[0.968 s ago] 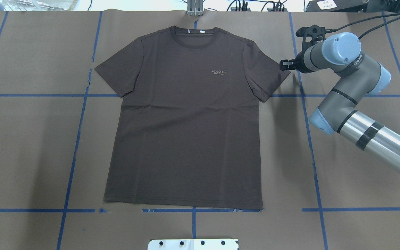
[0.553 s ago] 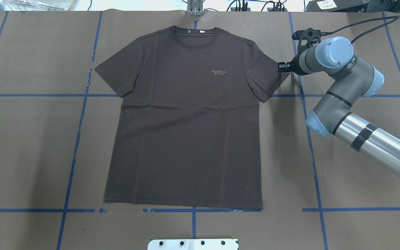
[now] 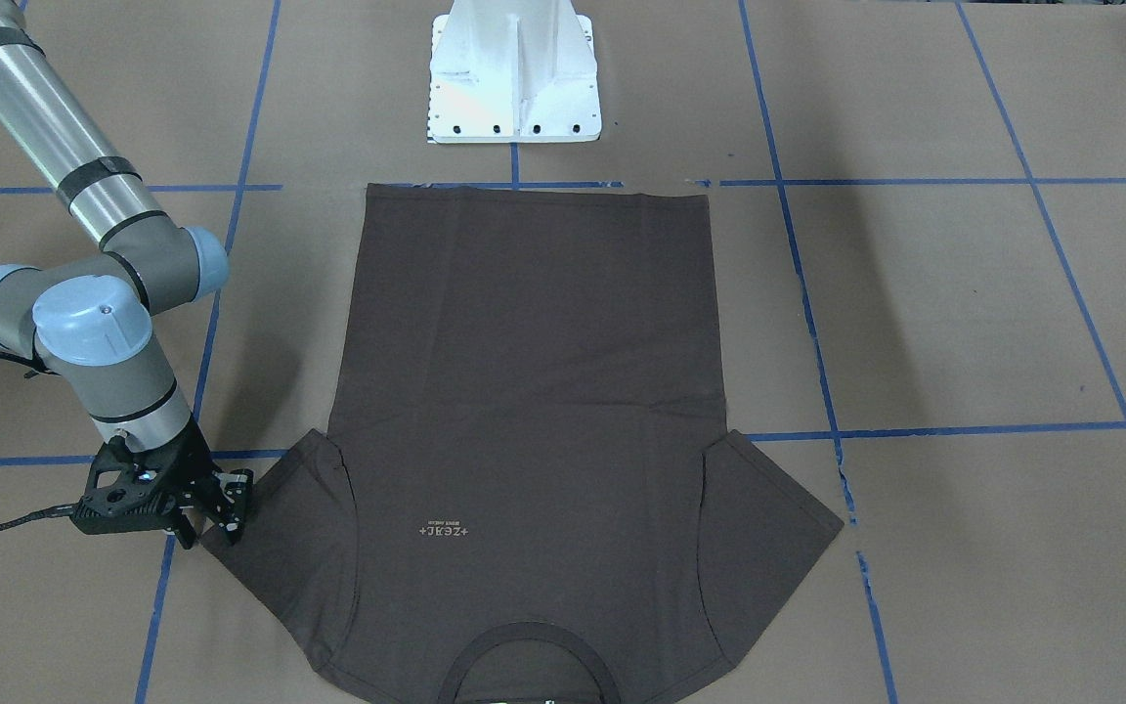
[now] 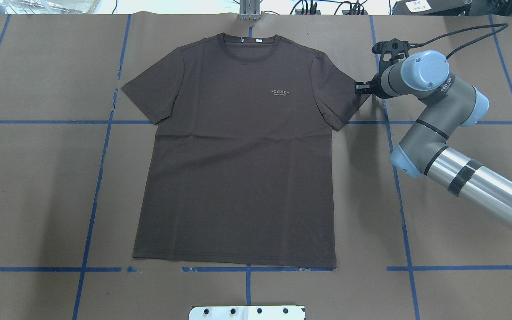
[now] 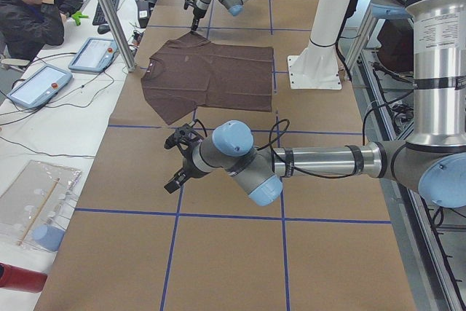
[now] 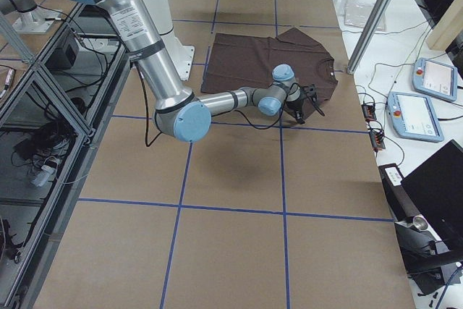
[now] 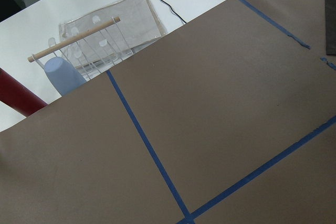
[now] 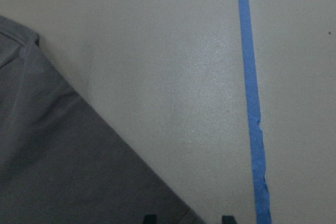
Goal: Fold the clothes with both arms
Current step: 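Fold the grasped sleeve inward across the shirt body with the right gripper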
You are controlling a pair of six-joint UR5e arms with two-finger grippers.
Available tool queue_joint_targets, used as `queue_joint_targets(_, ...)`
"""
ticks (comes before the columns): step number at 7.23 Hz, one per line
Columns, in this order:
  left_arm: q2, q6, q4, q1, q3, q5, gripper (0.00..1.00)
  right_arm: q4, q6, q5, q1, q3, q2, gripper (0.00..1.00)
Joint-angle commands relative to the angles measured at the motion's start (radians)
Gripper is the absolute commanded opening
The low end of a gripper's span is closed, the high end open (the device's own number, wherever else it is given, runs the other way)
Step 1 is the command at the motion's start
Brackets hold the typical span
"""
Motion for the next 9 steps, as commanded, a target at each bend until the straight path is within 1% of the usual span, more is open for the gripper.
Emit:
queue_joint_targets(1, 0.001, 0.0, 0.0, 0.0, 0.0, 0.0, 1.0, -0.002, 0.002, -0.001, 0.0, 0.0, -0.001, 0.17)
queue_joint_targets(2, 0.0, 0.0, 0.0, 0.0, 0.0, 0.0, 1.0, 0.0, 0.0, -0.001, 0.0, 0.0, -0.001, 0.02)
queue_joint_targets(3, 0.0, 0.0, 0.0, 0.0, 0.003, 0.0, 1.0, 0.0, 0.0, -0.001, 0.001, 0.006, 0.0, 0.0)
queue_joint_targets(4, 0.0, 0.0, 0.002, 0.0, 0.005, 0.0, 1.0, -0.011, -0.003, 0.003, 0.007, 0.017, 0.009, 0.0)
queue_joint_targets(5, 0.0, 0.0, 0.002, 0.0, 0.006, 0.002, 1.0, -0.058, 0.002, 0.001, 0.016, 0.03, 0.038, 0.0)
queue_joint_targets(6, 0.0, 0.0, 0.002, 0.0, 0.008, 0.002, 1.0, -0.195, 0.003, -0.023, 0.015, 0.05, 0.104, 0.0)
queue_joint_targets(7, 0.0, -0.002, 0.002, 0.0, 0.008, 0.002, 1.0, -0.344, 0.011, -0.078, 0.006, 0.07, 0.179, 0.0)
queue_joint_targets(8, 0.0, -0.003, 0.002, 0.0, 0.008, 0.002, 1.0, -0.435, 0.078, -0.121, -0.032, 0.07, 0.242, 0.0)
queue_joint_targets(9, -0.002, -0.003, 0.002, 0.0, 0.006, 0.002, 1.0, -0.464, 0.156, -0.202, -0.083, 0.069, 0.268, 0.0)
